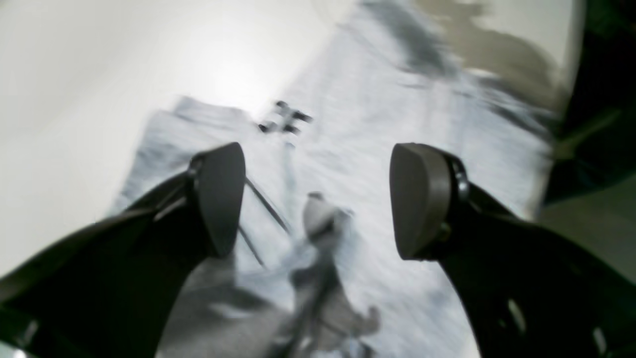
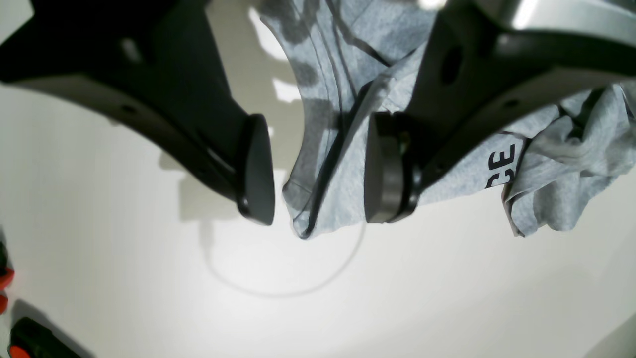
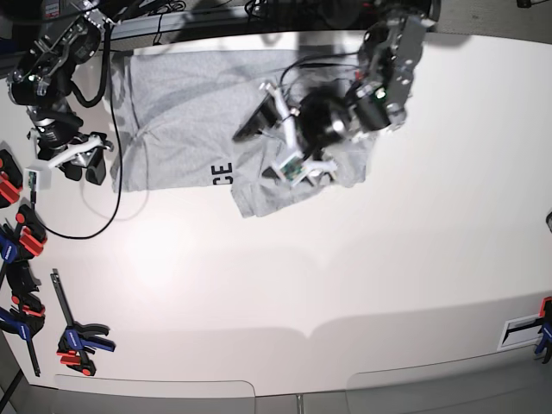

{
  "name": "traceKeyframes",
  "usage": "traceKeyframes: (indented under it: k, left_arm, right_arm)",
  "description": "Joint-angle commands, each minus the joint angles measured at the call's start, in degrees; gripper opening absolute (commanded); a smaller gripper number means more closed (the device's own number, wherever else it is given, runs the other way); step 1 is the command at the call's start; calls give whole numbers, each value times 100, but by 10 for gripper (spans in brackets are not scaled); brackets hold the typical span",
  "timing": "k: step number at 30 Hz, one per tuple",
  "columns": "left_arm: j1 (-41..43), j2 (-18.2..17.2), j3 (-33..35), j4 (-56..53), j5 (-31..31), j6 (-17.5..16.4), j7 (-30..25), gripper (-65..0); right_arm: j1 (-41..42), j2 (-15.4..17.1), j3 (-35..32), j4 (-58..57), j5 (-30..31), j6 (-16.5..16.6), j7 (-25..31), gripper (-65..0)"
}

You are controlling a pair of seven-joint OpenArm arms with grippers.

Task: Fold the T-shirt properly
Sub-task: 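Fold the held side over toward the shirt's middle with the left gripper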

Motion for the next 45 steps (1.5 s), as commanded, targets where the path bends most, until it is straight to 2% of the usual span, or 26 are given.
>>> traceKeyframes:
  k: [1,5,8,14,18,21,22,24,25,28,35,38,43,45]
  left_arm:
    - [-195,107,81,-140,-42,11,-120,-229]
    - [-787,452,234,-1073,111,116,-114,-229]
    - [-1165,584,234,-1556,118,118,-57,-230]
    - [-1480,564,234,-2133,245,136,299,-241]
    - [-1462,459,234,-2170,243,133,404,-280]
    - [-1467,396,227,-2170,243,136,422,-376]
    - [-1467,382,227,-2170,240,136,420,-439]
    - [-1467,374,227,-2168,229,136,422,-614]
    - [-1467,374,227,-2153,170,136,426,-650]
    - [-1464,372,227,-1996,-420,118,570,-650]
    - [-1464,372,227,-1300,-2105,-728,1309,-650]
    - [-1449,356,229,-1300,-2315,-883,1421,-650]
    - [-1414,197,229,-1300,-2312,-885,1416,-650]
    - [-1419,136,227,-1300,-2321,-883,1412,-412]
  right_arm:
    - [59,63,17,98,103,-26,140,-366]
    - [61,61,17,98,105,-26,144,-366]
    - [61,61,17,98,103,-26,144,-366]
    - [63,61,17,98,144,-26,149,-366]
    - [63,61,17,98,216,-26,149,-366]
    - [63,61,17,98,216,-28,146,-366]
    - [63,61,17,98,219,-28,149,-366]
    - [63,61,17,98,223,-26,146,-366]
    - [63,61,17,98,223,-26,149,-366]
    - [63,61,17,98,225,-26,149,-366]
    - [63,61,17,98,236,-26,146,-366]
    - [63,61,17,98,236,-26,146,-366]
    - [63,61,17,98,238,-26,149,-366]
    - [63,63,17,98,238,-26,149,-366]
